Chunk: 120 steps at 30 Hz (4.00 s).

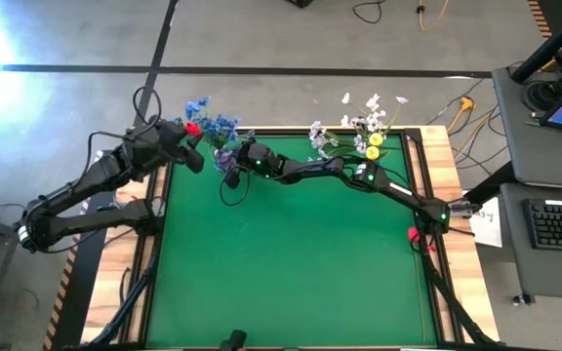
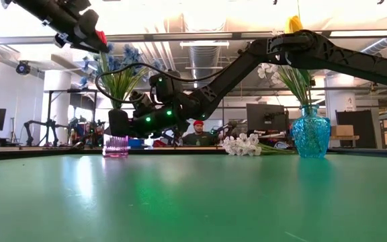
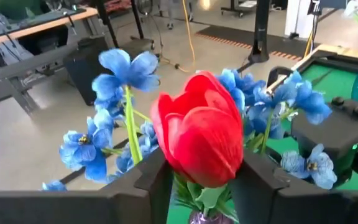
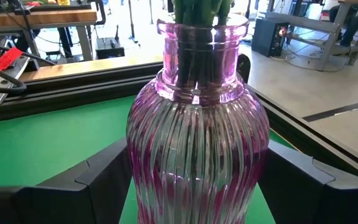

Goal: Sort flowers into vase by color
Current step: Put the left red tulip into the purple vase, then put the yellow tulip into the blue vase

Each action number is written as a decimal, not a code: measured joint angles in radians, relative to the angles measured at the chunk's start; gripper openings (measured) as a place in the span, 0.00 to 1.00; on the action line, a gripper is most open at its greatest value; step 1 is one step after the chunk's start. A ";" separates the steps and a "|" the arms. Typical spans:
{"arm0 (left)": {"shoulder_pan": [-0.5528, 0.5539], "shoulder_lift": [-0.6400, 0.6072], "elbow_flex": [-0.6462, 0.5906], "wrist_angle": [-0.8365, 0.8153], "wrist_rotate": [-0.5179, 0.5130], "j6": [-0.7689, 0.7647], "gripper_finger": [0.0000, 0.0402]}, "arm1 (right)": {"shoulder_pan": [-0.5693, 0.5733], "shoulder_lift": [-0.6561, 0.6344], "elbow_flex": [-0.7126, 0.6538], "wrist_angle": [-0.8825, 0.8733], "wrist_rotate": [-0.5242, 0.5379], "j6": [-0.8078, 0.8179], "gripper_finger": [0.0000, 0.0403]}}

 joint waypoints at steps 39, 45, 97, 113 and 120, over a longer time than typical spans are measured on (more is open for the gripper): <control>-0.001 -0.013 -0.006 -0.160 0.012 -0.109 0.52 | 0.000 -0.038 -0.001 -0.166 0.000 0.026 0.88; -0.012 -0.036 -0.006 -0.199 0.030 -0.139 0.57 | 0.000 -0.066 -0.001 -0.252 0.008 0.023 0.88; -0.146 -0.126 -0.053 -0.306 0.053 -0.320 0.57 | 0.101 -0.254 0.000 -1.067 0.305 -0.261 0.88; -0.146 -0.133 -0.053 -0.305 0.053 -0.293 0.57 | 0.165 -0.268 0.001 -1.310 0.361 -0.436 0.88; -0.146 -0.133 -0.053 -0.305 0.053 -0.292 0.57 | 0.221 -0.268 0.001 -1.451 0.568 -0.497 0.88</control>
